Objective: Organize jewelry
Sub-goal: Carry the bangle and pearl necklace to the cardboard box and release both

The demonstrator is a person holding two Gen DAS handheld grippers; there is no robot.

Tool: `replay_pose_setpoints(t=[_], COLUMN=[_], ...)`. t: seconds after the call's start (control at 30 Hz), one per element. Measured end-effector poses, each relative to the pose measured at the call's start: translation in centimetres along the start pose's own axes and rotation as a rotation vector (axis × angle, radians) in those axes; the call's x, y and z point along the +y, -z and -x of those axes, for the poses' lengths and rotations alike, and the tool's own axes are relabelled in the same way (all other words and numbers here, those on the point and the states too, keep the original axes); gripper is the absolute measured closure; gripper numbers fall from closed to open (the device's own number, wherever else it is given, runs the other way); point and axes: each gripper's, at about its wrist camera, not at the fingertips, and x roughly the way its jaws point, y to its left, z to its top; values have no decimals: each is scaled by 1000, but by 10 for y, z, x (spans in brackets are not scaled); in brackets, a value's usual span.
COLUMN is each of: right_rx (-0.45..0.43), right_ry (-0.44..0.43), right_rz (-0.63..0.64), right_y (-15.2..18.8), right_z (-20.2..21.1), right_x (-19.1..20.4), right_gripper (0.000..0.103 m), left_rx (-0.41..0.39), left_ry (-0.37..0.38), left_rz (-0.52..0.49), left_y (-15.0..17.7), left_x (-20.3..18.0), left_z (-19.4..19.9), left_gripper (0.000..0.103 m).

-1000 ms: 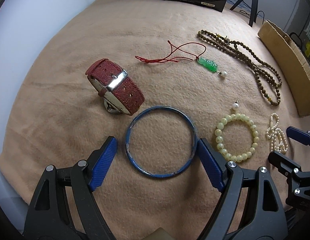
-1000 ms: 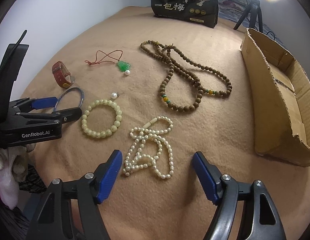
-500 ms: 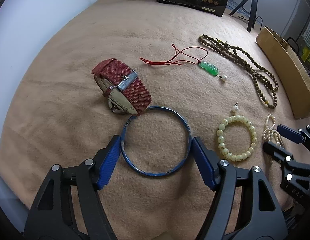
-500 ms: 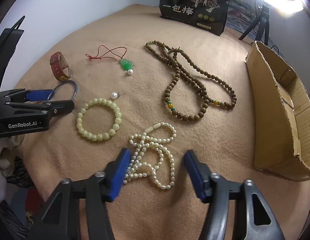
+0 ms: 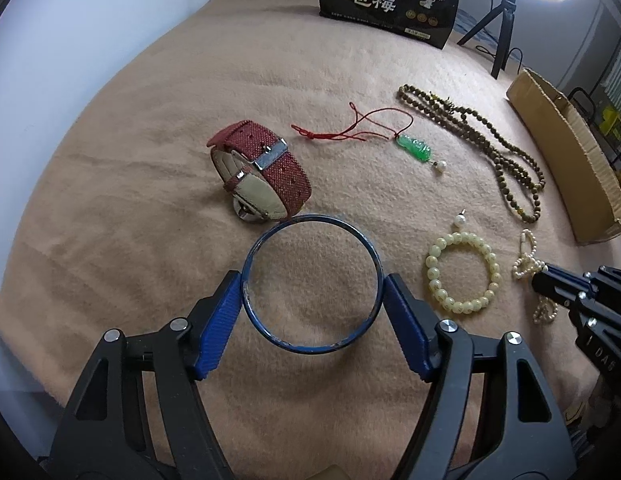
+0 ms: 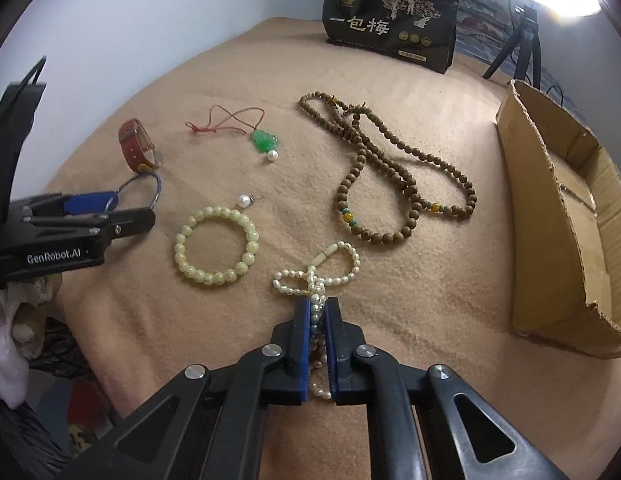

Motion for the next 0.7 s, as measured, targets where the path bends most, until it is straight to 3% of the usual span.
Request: replay_pose_setpoints(t=[0.17,0.7], right_rx=[-42,-211], right_ry=[-72,-91], right_rz=[-63,-89], right_y=[-8,-35], right_z=[17,82], right_x=[-6,-13], right_gripper=[99,99], left_rx=[-39,-135], left_ry=[-9,18], left_rz=[-33,-87], left_y=[-1,-11], left_x=[-6,-28], left_z=[13,54], left_gripper=[30,30])
